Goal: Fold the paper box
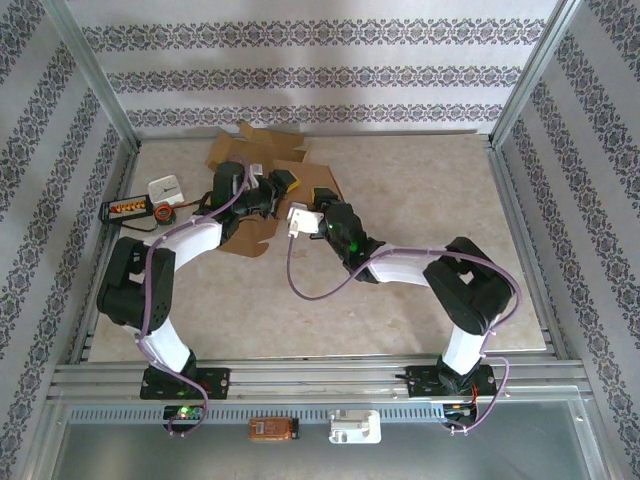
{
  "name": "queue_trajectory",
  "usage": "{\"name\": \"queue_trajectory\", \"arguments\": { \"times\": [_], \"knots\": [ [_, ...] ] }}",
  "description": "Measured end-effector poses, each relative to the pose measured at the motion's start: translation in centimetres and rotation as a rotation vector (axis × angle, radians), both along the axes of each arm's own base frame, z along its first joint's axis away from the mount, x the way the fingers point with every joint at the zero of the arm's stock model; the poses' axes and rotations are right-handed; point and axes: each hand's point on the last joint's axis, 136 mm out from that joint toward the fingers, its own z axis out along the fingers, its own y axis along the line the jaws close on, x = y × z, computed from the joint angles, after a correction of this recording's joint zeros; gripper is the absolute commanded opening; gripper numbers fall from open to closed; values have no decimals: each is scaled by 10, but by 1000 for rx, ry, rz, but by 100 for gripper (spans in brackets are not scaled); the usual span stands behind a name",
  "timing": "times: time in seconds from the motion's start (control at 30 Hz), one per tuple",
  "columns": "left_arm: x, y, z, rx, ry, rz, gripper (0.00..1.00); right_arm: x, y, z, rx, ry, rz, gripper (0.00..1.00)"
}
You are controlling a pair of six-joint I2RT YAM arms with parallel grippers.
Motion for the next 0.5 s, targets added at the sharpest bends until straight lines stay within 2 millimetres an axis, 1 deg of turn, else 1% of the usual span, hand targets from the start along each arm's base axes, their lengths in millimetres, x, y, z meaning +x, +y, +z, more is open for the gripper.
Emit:
{"name": "queue_trajectory", "arguments": {
  "times": [0.07, 0.17, 0.23, 0.3, 0.33, 0.37, 0.4, 0.43, 0.5],
  "knots": [
    [-5, 7, 16, 3, -32, 3, 75, -11, 0, 11, 33, 12, 17, 46],
    [-16, 27, 46, 72, -111, 32, 83, -31, -2, 34, 79, 63, 65, 46],
    [-25, 41, 67, 167, -166, 48, 87, -45, -4, 48, 98, 131, 105, 43],
    [-32, 51, 88, 291, -243, 52, 89, -52, -4, 66, 115, 216, 139, 44],
    [-34, 58, 101, 364, -305, 64, 92, -56, -4, 72, 109, 277, 163, 44],
    [-36, 65, 114, 426, -363, 74, 96, -60, -4, 74, 101, 332, 179, 44],
    [-40, 73, 128, 500, -428, 86, 97, -66, -4, 72, 83, 400, 193, 44],
    [-47, 81, 141, 582, -487, 94, 98, -72, -6, 68, 55, 480, 199, 44],
    [-61, 95, 160, 735, -584, 86, 99, -80, -7, 57, -3, 618, 203, 44]
  ]
}}
